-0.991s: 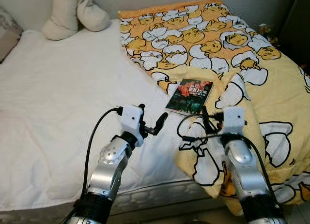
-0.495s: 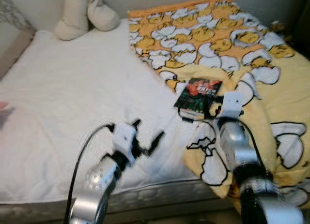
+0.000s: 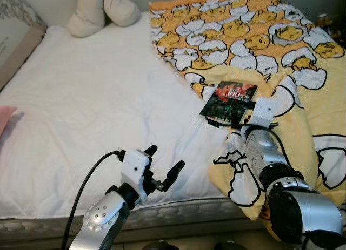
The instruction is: Clean up the room
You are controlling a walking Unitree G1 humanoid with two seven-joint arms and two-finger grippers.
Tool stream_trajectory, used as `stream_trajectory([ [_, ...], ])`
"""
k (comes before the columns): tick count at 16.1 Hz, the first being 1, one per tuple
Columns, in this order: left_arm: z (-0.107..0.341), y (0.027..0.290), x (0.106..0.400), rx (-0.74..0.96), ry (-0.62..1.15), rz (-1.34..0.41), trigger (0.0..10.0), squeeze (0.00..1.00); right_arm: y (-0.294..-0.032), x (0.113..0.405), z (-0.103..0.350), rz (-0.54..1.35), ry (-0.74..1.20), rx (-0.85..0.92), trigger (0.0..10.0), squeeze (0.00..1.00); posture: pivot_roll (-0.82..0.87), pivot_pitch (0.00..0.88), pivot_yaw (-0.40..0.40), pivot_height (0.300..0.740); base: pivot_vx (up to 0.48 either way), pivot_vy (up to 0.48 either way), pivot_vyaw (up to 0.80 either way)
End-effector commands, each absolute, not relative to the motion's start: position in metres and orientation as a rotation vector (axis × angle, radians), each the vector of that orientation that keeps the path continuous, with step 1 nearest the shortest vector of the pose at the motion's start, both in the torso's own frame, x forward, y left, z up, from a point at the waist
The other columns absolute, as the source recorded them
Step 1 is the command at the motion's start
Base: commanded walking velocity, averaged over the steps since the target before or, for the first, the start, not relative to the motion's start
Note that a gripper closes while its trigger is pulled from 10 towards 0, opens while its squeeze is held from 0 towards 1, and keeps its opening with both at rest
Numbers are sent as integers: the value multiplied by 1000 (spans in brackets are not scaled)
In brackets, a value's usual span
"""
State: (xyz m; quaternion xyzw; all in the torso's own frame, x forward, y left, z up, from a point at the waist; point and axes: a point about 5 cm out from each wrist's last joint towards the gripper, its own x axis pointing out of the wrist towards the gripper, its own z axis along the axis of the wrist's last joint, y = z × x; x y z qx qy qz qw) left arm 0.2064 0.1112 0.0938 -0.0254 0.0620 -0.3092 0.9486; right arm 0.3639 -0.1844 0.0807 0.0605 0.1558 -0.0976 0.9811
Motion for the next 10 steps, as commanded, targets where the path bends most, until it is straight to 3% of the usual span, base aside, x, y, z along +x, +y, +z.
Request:
stream_trajectory([
  [1,95,116,203,-40,138,-619,10000,0,-179,366,81,-200,339,156,10000,1000,82,134,164,740,0,0,0],
  [10,99,120,192,-48,181,-585,10000,0,-161,376,96,-101,298,74,10000,1000,108,163,152,740,0,0,0],
])
